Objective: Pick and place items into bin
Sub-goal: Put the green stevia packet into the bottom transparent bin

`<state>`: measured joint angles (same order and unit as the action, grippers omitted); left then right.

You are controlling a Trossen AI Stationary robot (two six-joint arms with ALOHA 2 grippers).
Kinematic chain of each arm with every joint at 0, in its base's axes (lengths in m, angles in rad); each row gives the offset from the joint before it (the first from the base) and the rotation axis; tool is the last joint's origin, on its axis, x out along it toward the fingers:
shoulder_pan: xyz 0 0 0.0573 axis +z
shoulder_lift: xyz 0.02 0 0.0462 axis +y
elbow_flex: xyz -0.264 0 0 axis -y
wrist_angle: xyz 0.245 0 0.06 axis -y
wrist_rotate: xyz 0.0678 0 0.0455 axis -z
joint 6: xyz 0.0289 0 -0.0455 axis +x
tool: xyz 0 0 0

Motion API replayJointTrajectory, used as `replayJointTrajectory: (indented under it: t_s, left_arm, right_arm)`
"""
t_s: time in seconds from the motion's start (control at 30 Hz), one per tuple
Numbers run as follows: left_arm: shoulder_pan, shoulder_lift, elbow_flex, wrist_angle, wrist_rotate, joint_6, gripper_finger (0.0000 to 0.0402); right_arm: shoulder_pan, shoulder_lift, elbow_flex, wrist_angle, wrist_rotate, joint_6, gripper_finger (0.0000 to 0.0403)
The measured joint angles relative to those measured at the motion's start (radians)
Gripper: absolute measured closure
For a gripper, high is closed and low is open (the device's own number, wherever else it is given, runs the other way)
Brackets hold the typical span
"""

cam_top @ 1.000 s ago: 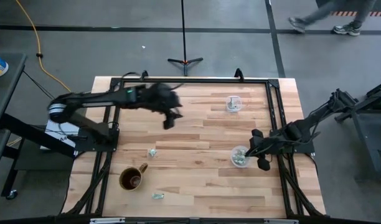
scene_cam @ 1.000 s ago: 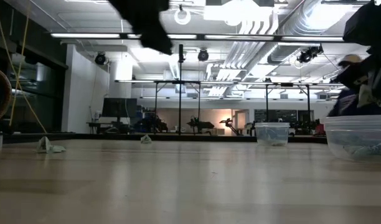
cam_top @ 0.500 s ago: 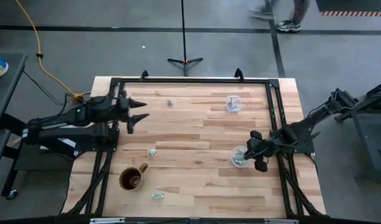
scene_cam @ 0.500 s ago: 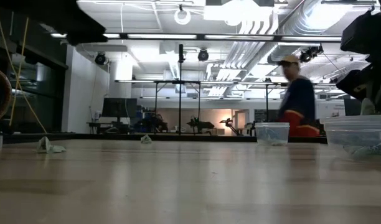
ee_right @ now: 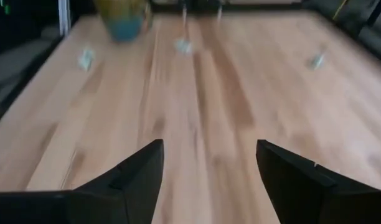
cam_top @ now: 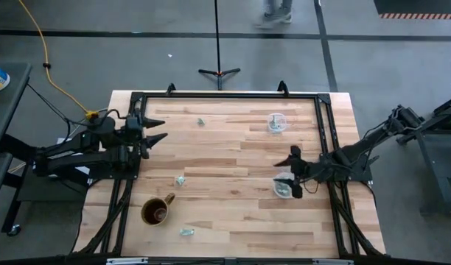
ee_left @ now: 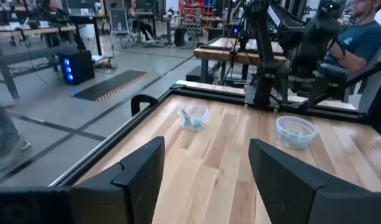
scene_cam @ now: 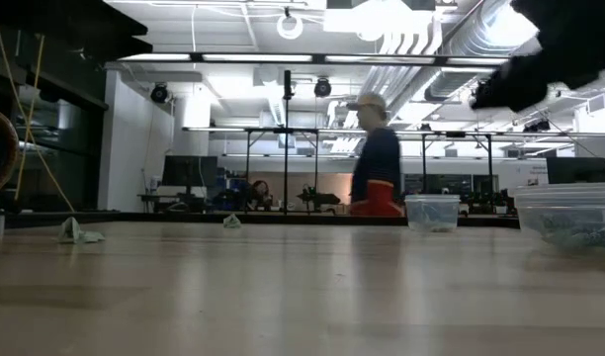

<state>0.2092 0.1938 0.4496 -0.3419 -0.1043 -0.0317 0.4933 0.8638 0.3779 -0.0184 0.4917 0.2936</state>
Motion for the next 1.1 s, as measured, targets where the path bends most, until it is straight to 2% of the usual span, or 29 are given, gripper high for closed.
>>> replayJointTrajectory:
  t_s: [0.07, 0.23, 0.4, 0.57, 0.67, 0.93, 1.1]
  left_arm:
    - [0.0, 0.006, 0.0, 0.0, 0.008, -0.007, 0.0133]
    - [0.0, 0.029, 0.0, 0.011, 0.023, -0.059, 0.0133]
    - [0.0, 0.14, -0.016, 0.019, 0.123, -0.122, 0.0133]
    - [-0.007, 0.354, -0.019, 0.062, 0.24, -0.222, 0.0133]
    - [-0.045, 0.494, -0.007, 0.02, 0.26, -0.274, 0.0133]
    - [-0.216, 0.824, 0.17, -0.164, 0.229, -0.474, 0.0133]
    - [-0.307, 1.021, 0.326, -0.417, 0.159, -0.598, 0.0133]
  right_arm:
    - [-0.039, 0.007, 0.0, 0.081, -0.011, -0.066, 0.0156]
    - [-0.178, 0.059, 0.0, 0.233, -0.148, -0.201, 0.0156]
    - [-0.286, 0.106, 0.0, 0.299, -0.215, -0.278, 0.0156]
    - [-0.344, 0.119, 0.0, 0.314, -0.277, -0.3, 0.0156]
    - [-0.364, 0.117, 0.0, 0.316, -0.295, -0.302, 0.0156]
    - [-0.383, 0.116, 0.0, 0.314, -0.302, -0.306, 0.0156]
    - [-0.383, 0.116, 0.0, 0.308, -0.305, -0.313, 0.0156]
